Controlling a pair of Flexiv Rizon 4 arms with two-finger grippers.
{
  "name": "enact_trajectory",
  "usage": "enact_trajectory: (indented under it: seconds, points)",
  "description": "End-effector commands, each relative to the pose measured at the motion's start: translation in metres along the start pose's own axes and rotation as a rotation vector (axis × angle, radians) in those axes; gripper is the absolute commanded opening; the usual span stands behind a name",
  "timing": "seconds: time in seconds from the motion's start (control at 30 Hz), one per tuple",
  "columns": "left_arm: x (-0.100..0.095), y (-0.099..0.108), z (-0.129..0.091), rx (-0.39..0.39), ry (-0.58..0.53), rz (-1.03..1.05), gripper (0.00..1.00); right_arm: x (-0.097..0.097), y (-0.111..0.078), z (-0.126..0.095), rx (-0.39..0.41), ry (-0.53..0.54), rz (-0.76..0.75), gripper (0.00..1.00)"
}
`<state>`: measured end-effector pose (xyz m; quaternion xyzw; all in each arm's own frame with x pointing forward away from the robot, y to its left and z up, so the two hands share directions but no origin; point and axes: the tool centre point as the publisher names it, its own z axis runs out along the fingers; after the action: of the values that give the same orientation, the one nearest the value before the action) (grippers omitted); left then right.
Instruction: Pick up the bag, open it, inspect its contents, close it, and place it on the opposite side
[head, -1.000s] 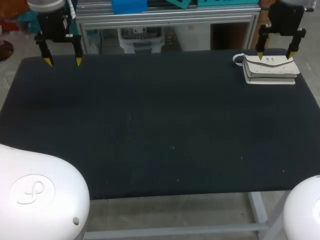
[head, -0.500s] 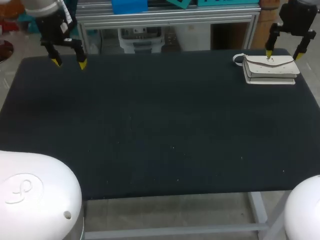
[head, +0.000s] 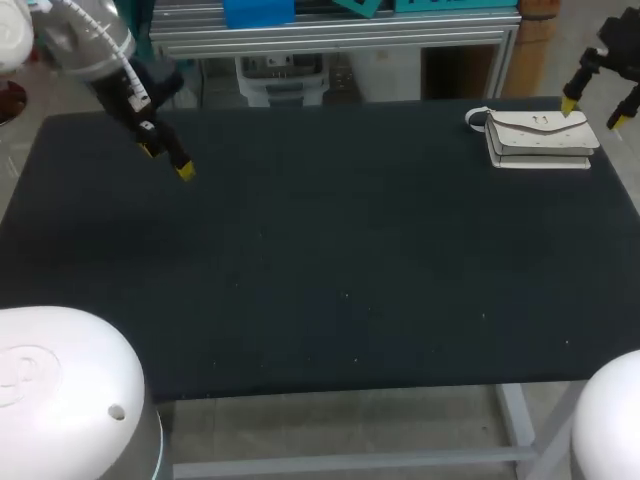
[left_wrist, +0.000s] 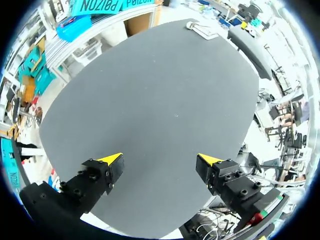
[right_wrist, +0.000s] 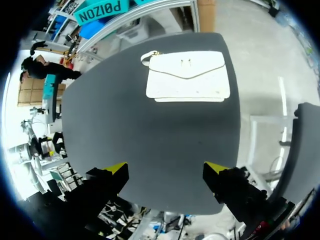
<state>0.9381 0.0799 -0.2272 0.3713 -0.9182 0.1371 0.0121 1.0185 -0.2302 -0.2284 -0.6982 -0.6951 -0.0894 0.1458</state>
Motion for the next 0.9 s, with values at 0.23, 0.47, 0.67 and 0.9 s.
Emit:
enact_trajectory:
  seconds: [0.23, 0.47, 0.67, 0.9]
  points:
    - [0.022, -0.002, 0.018, 0.206, 0.064, 0.162, 1.00, -0.025, 0.013, 0.010, 0.029, 0.129, 0.030, 1.00]
    - [0.022, -0.002, 0.018, 0.206, 0.064, 0.162, 1.00, -0.044, 0.018, 0.007, -0.006, 0.129, 0.055, 1.00]
    - [0.032, -0.001, 0.035, 0.325, 0.106, 0.375, 1.00, -0.065, 0.029, 0.014, -0.031, 0.155, 0.092, 1.00]
    - [0.042, -0.016, 0.054, 0.396, 0.098, 0.510, 1.00, -0.080, 0.037, 0.023, -0.042, 0.174, 0.120, 1.00]
